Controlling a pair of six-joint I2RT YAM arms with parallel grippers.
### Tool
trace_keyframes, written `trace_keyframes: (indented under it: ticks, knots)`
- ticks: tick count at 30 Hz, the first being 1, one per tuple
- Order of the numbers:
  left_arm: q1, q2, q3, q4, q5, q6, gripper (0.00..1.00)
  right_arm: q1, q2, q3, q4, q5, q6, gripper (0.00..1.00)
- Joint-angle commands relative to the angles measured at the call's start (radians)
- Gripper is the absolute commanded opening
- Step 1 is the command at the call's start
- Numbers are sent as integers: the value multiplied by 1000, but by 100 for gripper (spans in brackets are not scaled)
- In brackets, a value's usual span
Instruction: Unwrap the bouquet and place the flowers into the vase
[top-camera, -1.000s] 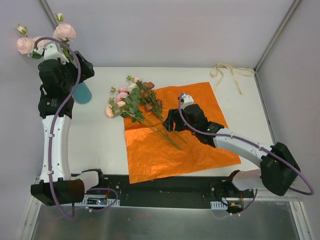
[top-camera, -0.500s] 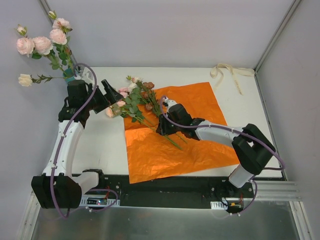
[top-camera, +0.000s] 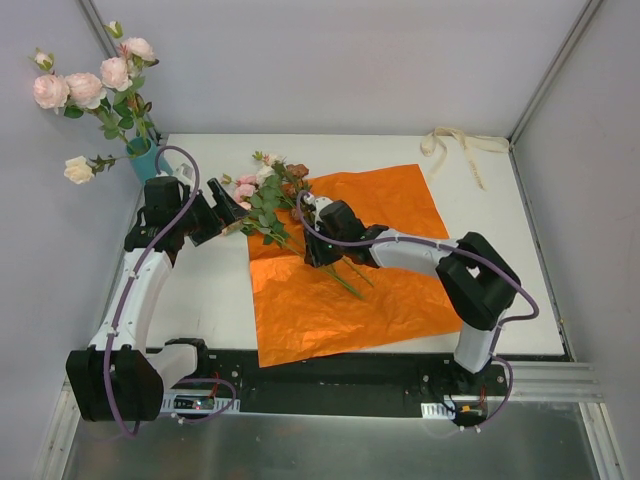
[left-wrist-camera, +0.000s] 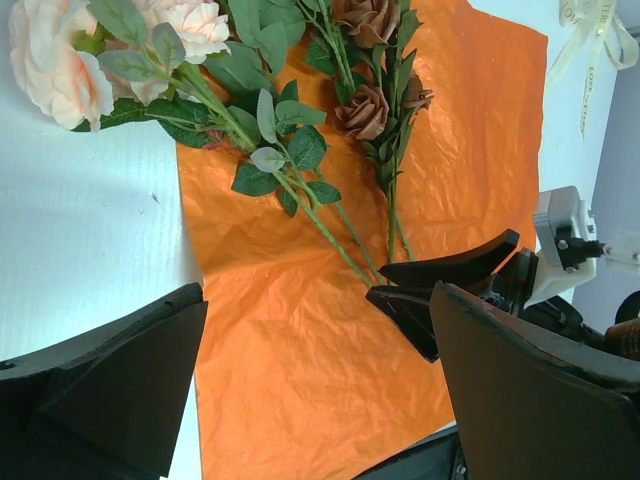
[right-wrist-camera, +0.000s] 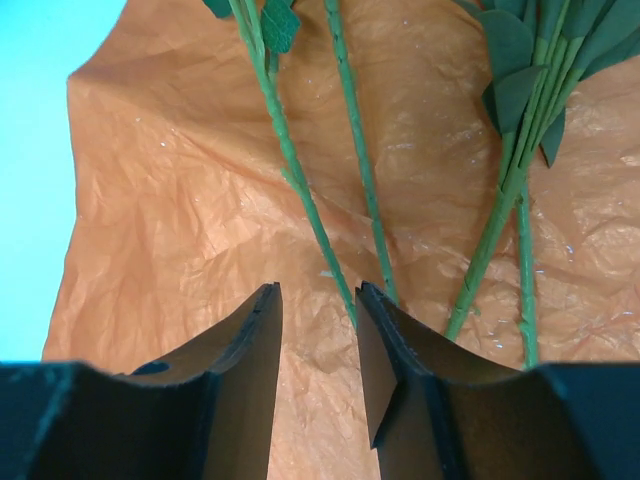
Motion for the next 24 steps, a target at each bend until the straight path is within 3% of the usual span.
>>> trace_keyframes:
  ticks: [1,10,16,20,24]
  knots:
    - [1,-20,3,-1,-21,9,99,5,34,62,-25,-13,-51,41]
    - [-1,-21,-6,-3,-7,21,99,19,86,81,-25,26,-131,38]
    - [1,-18,-1,-3,2,26,99,35,109,85,-25,38,-162,28]
    - [-1,-18,-3,-1,7,35,99,41,105,85,-25,44,-180,15]
    - [-1,-12,-7,-3,-1,28,97,50,75,79,-9,38,-194,8]
